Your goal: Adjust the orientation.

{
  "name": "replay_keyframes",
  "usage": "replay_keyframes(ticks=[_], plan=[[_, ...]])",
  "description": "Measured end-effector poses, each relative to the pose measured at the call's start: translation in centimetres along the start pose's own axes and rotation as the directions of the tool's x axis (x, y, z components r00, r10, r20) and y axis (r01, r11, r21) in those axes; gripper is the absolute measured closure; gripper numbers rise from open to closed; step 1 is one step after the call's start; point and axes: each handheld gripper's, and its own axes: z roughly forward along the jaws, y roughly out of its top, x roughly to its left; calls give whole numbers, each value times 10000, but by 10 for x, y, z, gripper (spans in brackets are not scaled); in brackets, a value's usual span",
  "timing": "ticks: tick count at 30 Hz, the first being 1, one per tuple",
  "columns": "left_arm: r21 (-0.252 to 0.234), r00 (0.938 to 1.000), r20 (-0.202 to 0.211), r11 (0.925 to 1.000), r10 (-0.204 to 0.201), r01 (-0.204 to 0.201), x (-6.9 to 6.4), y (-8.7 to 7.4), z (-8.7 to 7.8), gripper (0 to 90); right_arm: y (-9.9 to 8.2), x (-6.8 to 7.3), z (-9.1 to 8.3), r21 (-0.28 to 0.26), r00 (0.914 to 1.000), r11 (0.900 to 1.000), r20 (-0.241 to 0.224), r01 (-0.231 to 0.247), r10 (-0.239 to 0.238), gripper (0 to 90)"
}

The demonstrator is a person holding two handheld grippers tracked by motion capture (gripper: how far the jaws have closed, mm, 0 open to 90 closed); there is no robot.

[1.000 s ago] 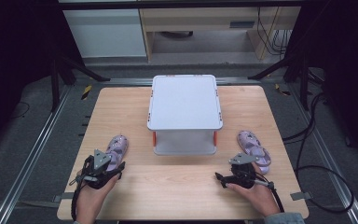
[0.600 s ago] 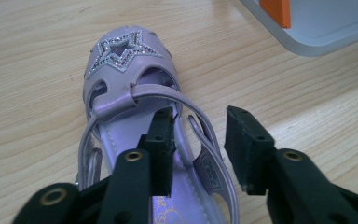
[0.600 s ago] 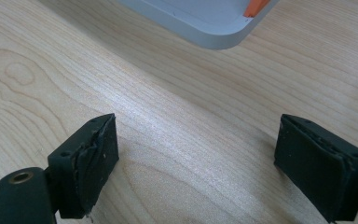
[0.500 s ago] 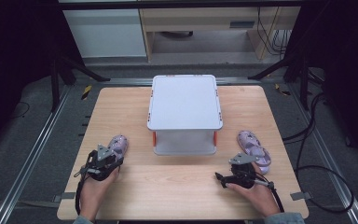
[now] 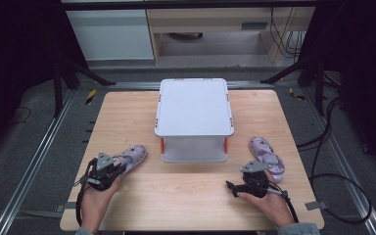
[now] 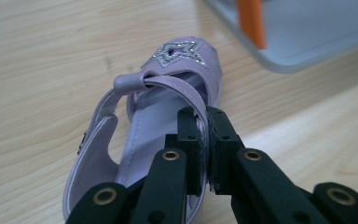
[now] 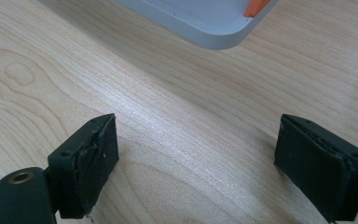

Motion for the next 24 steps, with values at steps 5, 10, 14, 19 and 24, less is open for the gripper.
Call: replay_keyframes(ticks=[5,10,14,19,24], plan=[[-506,9937,1093,9985,259,-204,-31,4,-13,850,0,0,0,1,10000,10000,1,2,-2,135],[-1015,9782,2005,9942,543,-344,-63,14,-13,850,0,0,0,2,10000,10000,1,1,-1,135],[-1156,9660,2344,9898,1090,-836,-92,17,-7,850,0,0,0,3,10000,10000,-3,-1,1,134],[-963,9507,2687,9864,1547,-1332,-115,14,5,849,0,0,0,0,10000,10000,-2,4,-4,134],[-605,9437,2807,9845,1749,-1645,-126,6,14,845,0,0,0,0,10000,10000,-7,1,-1,134]])
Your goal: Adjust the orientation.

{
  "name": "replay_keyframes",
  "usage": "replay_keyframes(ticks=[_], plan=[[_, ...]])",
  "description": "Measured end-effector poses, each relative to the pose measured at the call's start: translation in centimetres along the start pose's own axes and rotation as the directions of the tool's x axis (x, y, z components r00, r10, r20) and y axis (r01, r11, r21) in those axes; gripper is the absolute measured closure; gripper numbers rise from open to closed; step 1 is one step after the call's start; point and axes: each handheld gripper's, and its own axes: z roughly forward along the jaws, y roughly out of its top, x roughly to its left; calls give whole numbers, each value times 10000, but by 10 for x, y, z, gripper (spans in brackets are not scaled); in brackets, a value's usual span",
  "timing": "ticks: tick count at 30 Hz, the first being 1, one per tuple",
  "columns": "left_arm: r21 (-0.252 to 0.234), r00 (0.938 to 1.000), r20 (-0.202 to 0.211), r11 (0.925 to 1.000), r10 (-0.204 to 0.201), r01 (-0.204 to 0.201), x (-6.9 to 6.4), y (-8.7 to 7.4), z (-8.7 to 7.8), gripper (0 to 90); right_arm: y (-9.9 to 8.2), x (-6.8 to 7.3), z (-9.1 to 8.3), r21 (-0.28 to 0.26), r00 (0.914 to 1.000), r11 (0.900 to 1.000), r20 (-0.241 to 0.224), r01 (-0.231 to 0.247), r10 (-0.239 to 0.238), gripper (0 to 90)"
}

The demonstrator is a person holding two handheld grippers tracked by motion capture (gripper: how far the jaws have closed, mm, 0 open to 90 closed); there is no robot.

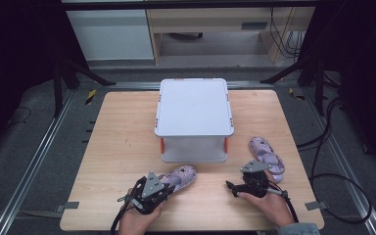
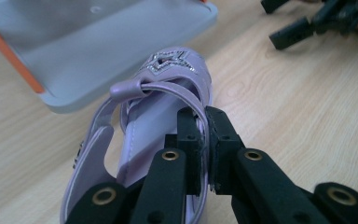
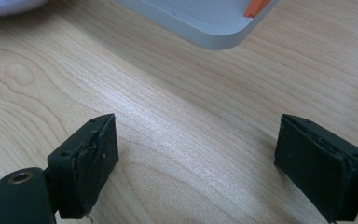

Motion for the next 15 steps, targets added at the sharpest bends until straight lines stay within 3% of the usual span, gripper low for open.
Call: replay_keyframes(ticks=[5,6,8,11,15], plan=[[195,9999,130,9998,66,-69,-5,-6,6,822,0,0,0,0,10000,10000,-1,2,-2,134],[384,9998,188,9993,8,-15,-7,-8,9,685,0,0,0,0,10000,10000,2,5,-5,133],[393,9995,325,9992,12,-25,-8,-8,8,602,0,0,0,-1,10000,10000,-1,3,-3,133],[295,9990,443,9995,63,-76,-7,-9,-2,534,0,0,0,2,10000,10000,0,5,-5,133],[-168,9992,382,9997,-150,157,2,-10,-23,536,0,0,0,0,10000,10000,-2,4,-4,133]])
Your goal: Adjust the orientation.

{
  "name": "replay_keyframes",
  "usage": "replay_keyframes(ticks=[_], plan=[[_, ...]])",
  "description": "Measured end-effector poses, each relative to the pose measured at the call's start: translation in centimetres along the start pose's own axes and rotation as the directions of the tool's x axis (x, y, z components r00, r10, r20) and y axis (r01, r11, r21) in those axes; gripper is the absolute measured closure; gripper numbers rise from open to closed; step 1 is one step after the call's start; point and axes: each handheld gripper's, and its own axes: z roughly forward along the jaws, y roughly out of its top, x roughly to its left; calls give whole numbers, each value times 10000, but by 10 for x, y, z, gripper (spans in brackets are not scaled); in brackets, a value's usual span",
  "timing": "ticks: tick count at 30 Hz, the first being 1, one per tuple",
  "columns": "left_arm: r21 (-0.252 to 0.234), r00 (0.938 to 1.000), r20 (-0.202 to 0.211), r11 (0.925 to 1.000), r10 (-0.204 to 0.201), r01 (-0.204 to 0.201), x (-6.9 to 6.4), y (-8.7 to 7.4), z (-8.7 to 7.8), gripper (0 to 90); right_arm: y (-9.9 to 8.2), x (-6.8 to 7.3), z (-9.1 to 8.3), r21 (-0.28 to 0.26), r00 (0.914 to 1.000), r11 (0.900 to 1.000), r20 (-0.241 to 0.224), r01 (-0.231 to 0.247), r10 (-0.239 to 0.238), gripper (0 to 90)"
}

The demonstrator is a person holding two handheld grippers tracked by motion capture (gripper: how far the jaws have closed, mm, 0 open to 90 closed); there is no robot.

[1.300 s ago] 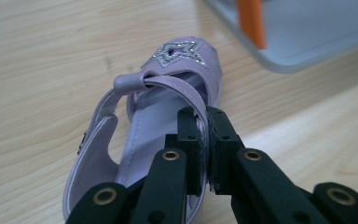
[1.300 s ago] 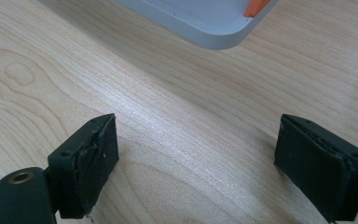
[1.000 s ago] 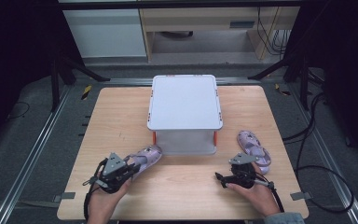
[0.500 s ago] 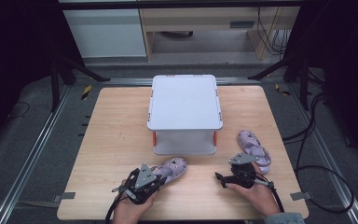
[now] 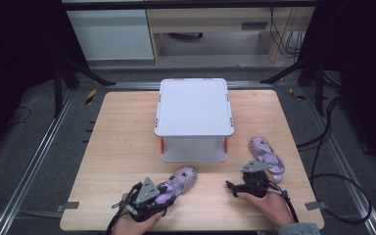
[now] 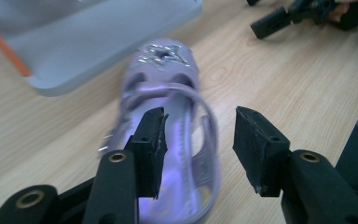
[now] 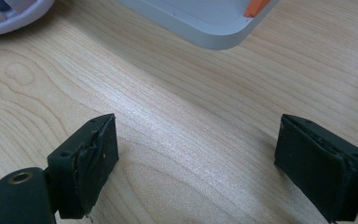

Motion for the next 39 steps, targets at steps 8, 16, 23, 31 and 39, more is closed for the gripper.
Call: replay_keyframes(ticks=[8,16,23,31,39], plan=[[22,9957,-914,9999,147,-146,27,-2,1,481,0,0,0,1,10000,10000,-2,0,0,133],[499,9984,-566,9987,-47,75,41,-6,18,465,0,0,0,-3,10000,10000,-2,3,-3,133],[727,9976,-674,9973,140,-91,40,-6,28,513,0,-1,1,29,9999,10000,-107,57,-56,111],[796,9994,-324,9967,-112,138,41,-3,31,742,2,-2,-1,89,9993,9998,-327,158,-155,136],[306,9964,-669,9981,-520,541,35,6,21,772,18,0,-27,-1102,9997,9937,-91,-223,214,369]])
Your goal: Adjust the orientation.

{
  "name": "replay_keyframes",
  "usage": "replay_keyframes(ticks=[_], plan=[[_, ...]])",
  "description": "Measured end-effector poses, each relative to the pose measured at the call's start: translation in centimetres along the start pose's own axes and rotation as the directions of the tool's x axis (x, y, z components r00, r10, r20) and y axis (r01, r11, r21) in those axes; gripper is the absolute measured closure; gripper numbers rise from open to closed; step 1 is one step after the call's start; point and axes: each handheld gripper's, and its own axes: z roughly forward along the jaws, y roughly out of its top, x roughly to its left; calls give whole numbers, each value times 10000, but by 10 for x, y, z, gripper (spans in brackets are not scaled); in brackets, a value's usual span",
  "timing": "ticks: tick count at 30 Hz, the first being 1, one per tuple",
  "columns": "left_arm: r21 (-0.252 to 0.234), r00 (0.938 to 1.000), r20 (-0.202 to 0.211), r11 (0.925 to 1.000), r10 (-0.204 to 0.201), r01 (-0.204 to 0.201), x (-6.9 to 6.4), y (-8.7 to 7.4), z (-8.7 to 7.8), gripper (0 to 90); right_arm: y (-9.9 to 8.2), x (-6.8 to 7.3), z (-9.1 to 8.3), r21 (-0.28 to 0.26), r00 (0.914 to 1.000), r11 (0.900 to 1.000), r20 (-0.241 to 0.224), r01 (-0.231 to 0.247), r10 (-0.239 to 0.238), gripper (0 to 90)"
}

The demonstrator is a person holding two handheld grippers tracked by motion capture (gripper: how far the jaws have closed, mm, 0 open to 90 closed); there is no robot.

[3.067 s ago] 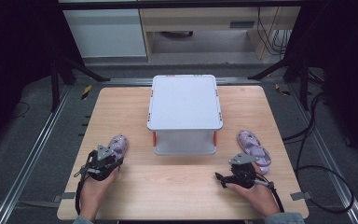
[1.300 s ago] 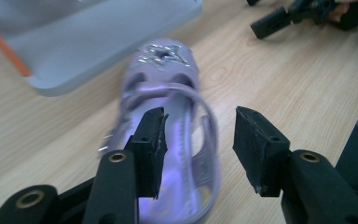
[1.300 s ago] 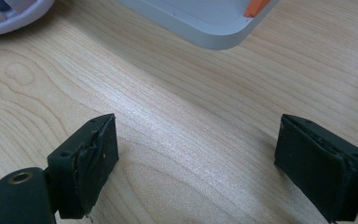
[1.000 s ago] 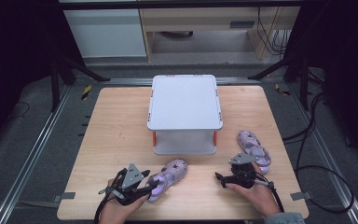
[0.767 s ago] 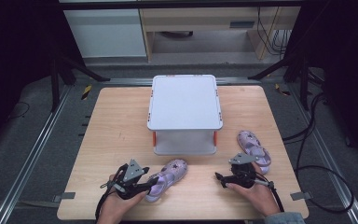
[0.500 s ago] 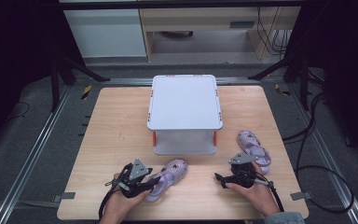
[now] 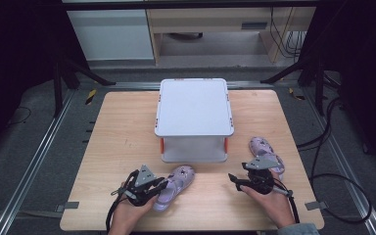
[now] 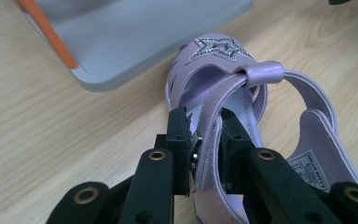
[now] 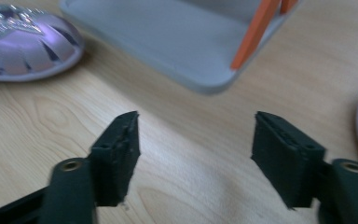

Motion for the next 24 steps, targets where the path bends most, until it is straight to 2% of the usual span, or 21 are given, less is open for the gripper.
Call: replay_keyframes(ticks=[2,3,4,5,6,7,9,10,11,12,13,14,15,16,18,24], plan=[[-144,9998,1,9997,-185,185,0,3,-2,773,8,1,-7,-331,10000,9994,-18,64,-64,426],[-277,9997,-32,9993,-232,231,0,7,-4,773,15,1,-13,-663,9998,9977,86,163,-157,473],[-277,9997,-32,9993,-232,231,0,7,-4,773,15,1,-13,-663,9998,9977,86,163,-157,473],[-375,9995,-69,9989,-298,296,1,10,-5,773,24,-2,-21,-971,10000,9953,88,35,-27,534],[-375,9995,-69,9989,-298,296,1,10,-5,773,24,-2,-21,-971,10000,9953,88,35,-27,534],[-442,9993,-127,9984,-346,340,3,13,-5,773,33,-4,-30,-1283,9999,9917,100,-114,128,599],[-481,9992,-214,9983,-338,327,4,17,-4,774,41,-6,-37,-1465,9998,9891,121,-166,186,656],[-481,9992,-214,9983,-338,327,4,17,-4,774,41,-6,-37,-1465,9998,9891,121,-166,186,656],[-524,9988,-286,9979,-393,378,6,21,-2,774,51,-8,-44,-1737,9997,9845,-51,-228,223,707],[-524,9988,-286,9979,-393,378,6,21,-2,774,51,-8,-44,-1737,9997,9845,-51,-228,223,707],[-566,9985,-367,9977,-396,375,8,24,-2,775,61,-8,-50,-1809,9999,9835,-112,-81,62,737],[-566,9985,-367,9977,-396,375,8,24,-2,775,61,-8,-50,-1809,9999,9835,-112,-81,62,737],[-625,9983,-418,9973,-404,377,9,28,-1,775,70,-7,-55,-1964,9998,9805,-192,5,-44,754],[-625,9983,-418,9973,-404,377,9,28,-1,776,70,-7,-55,-1964,9998,9805,-192,5,-44,754],[-703,9983,-467,9970,-362,329,9,34,0,776,84,-6,-59,-2044,9995,9788,-232,156,-208,764],[-802,9977,-585,9964,-336,288,10,42,2,778,101,-5,-61,-2171,9995,9760,-207,186,-237,778]])
